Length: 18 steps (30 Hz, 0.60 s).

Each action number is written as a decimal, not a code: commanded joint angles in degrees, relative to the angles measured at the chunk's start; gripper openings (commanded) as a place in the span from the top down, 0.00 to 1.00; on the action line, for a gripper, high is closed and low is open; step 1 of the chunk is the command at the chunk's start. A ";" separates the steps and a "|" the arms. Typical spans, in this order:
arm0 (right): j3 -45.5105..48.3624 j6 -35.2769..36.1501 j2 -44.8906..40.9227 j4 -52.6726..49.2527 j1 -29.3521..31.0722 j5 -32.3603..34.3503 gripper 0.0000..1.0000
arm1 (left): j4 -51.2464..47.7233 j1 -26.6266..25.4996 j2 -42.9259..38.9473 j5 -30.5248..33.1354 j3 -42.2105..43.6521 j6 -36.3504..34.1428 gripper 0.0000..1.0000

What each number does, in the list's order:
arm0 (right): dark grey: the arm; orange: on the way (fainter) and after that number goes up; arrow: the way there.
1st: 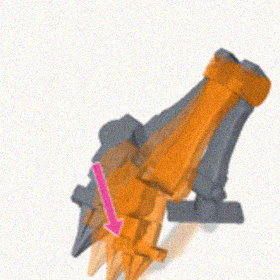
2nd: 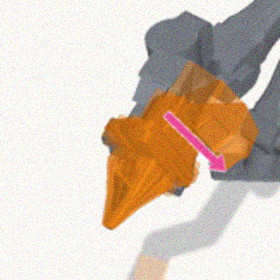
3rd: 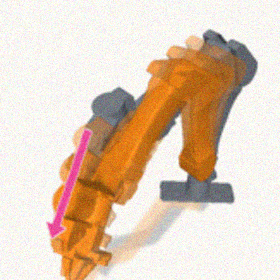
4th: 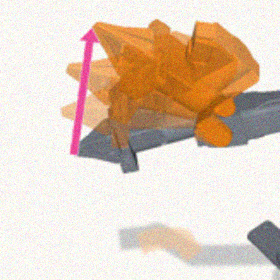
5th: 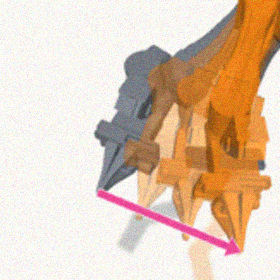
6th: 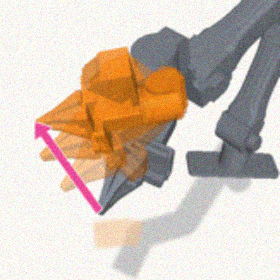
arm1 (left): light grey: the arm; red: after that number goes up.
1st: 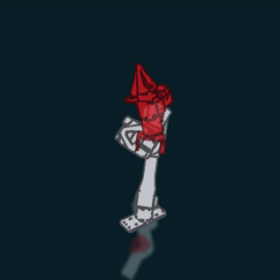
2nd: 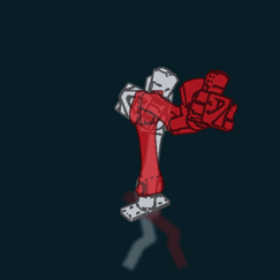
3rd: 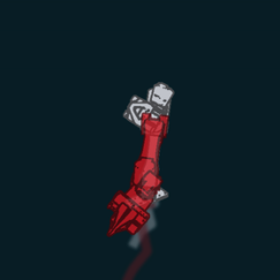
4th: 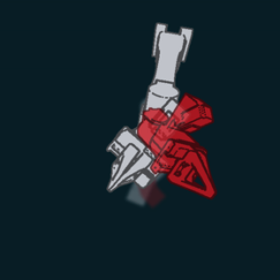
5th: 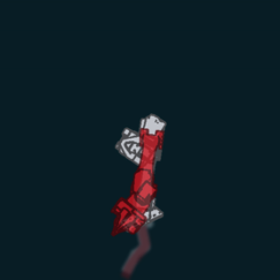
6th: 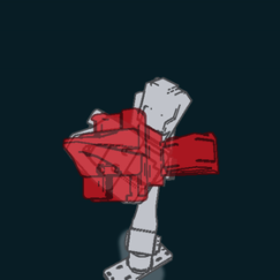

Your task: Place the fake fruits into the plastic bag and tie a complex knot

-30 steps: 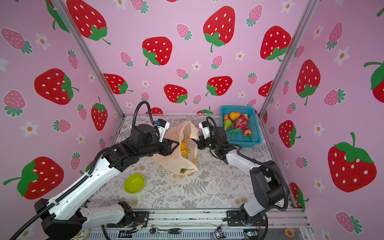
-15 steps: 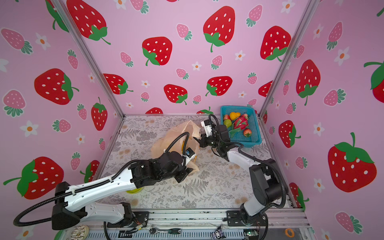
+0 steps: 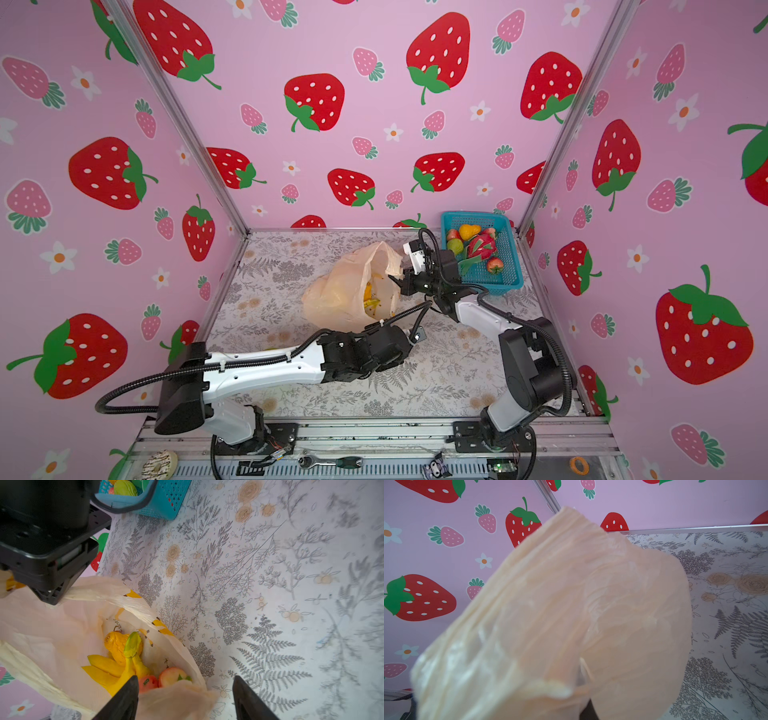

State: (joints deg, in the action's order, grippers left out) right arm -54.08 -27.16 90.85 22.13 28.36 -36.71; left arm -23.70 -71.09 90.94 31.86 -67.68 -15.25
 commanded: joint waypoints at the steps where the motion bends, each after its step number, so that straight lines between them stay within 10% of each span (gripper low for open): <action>1: -0.45 0.17 0.74 -0.16 -0.58 -0.78 1.00 | 4.51 -0.13 1.22 6.07 -1.37 -5.03 0.39; 11: 0.44 -1.63 -2.87 0.06 -1.42 0.41 1.00 | 8.50 0.22 -4.19 9.67 1.33 -4.25 1.00; 18: 2.89 -4.41 -16.02 0.02 -1.46 9.75 1.00 | 4.42 7.21 -19.05 2.72 -2.41 5.40 1.00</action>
State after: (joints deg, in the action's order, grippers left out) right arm -51.94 -29.54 80.77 21.02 27.20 -31.88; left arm -18.11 -67.07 76.75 36.97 -66.19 -15.68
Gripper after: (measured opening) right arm 0.041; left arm 0.050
